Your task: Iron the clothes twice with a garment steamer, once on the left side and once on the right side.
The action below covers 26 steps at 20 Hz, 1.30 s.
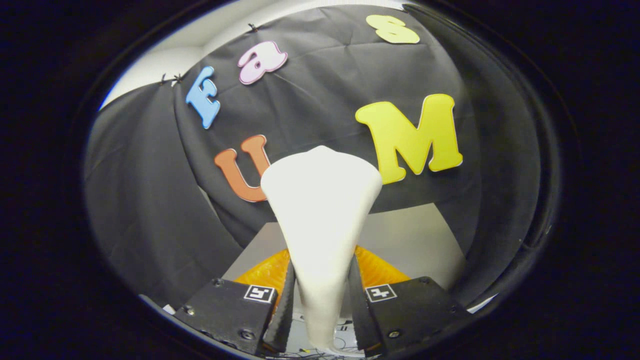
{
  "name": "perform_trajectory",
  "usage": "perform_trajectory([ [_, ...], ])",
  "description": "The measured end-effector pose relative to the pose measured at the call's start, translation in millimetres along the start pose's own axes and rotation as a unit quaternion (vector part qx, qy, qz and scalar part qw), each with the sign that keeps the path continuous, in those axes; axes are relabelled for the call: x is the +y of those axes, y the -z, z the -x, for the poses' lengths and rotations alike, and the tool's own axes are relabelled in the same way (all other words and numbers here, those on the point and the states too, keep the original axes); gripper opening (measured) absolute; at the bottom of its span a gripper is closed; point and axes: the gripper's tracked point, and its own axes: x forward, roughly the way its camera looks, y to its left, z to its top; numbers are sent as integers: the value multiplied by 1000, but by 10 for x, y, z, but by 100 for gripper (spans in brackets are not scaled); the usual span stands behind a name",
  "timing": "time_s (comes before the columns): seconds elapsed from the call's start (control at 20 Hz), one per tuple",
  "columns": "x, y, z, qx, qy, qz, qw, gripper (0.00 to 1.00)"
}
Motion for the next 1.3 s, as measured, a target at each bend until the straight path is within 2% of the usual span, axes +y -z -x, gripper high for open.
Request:
perform_trajectory([
  [0.25,-57,58,760,-46,-7,19,999,52],
  [0.45,-205,-35,1466,-85,-5,4,996,52],
  [0.9,-860,-538,2857,-176,55,3,983,52],
  [1.1,-1193,-921,3115,-210,88,5,974,52],
  [1.3,-1411,-1297,3074,-221,98,4,970,52],
])
